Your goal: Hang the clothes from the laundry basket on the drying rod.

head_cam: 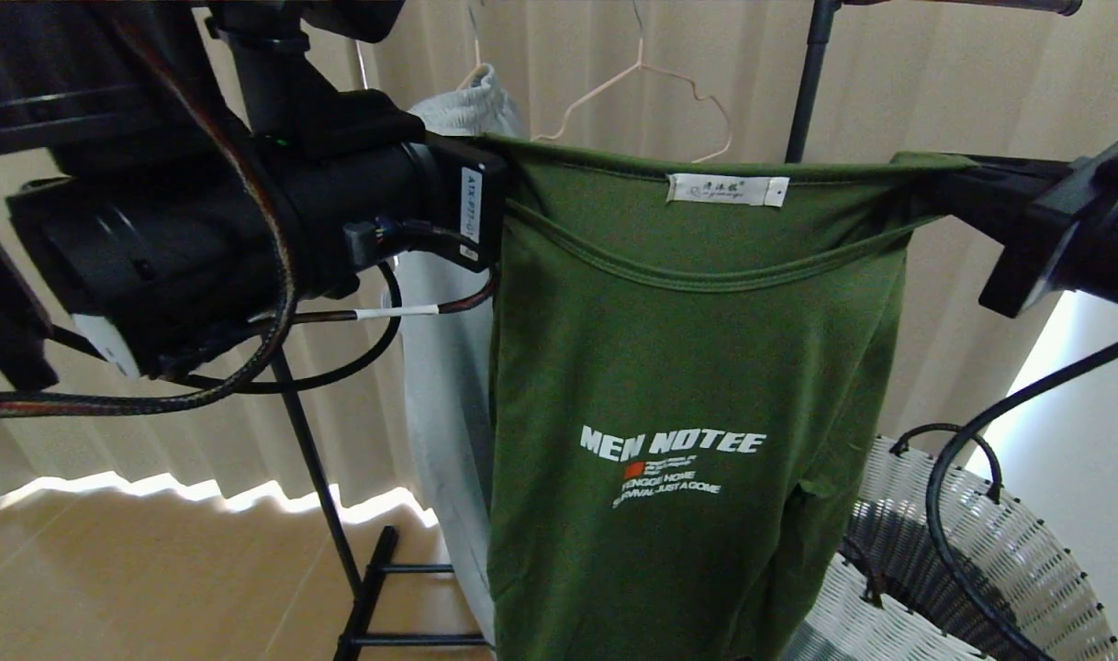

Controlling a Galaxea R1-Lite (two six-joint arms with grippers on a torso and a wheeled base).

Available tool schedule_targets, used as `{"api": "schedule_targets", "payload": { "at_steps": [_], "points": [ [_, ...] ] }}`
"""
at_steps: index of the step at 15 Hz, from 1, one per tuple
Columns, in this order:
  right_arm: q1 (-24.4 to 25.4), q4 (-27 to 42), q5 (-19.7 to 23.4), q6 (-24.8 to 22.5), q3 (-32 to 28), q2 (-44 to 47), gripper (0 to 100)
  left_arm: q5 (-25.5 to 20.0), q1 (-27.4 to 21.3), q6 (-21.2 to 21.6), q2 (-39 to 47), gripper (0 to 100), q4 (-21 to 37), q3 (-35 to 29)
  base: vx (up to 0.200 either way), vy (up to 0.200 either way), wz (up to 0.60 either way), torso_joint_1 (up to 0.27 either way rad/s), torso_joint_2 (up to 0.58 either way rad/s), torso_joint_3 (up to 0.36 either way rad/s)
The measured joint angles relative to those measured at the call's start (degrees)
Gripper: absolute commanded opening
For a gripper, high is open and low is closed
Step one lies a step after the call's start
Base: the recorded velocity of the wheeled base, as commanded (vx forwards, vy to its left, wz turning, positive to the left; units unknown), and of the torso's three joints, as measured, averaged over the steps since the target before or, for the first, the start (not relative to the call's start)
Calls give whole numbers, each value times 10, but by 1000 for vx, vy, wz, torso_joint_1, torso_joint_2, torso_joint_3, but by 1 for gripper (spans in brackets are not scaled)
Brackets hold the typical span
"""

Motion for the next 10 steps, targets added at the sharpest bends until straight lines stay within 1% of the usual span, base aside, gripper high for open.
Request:
{"api": "schedule_targets", "payload": {
  "at_steps": [2,4,7,9,10],
  "points": [
    [30,69,4,0,1,-36,0,0,17,-6,24,0,0,-24,0,0,0,0,0,0],
    [69,108,6,2,5,-68,0,0,30,-17,46,0,0,-46,0,0,0,0,0,0],
    [104,116,6,5,15,-92,0,1,37,-31,68,0,0,-60,0,0,0,0,0,0],
    [105,112,2,6,15,-93,0,14,38,-32,71,0,1,-58,0,0,0,0,0,0],
    [95,110,2,6,14,-90,0,24,38,-32,69,0,2,-53,0,0,0,0,0,0]
  ]
}}
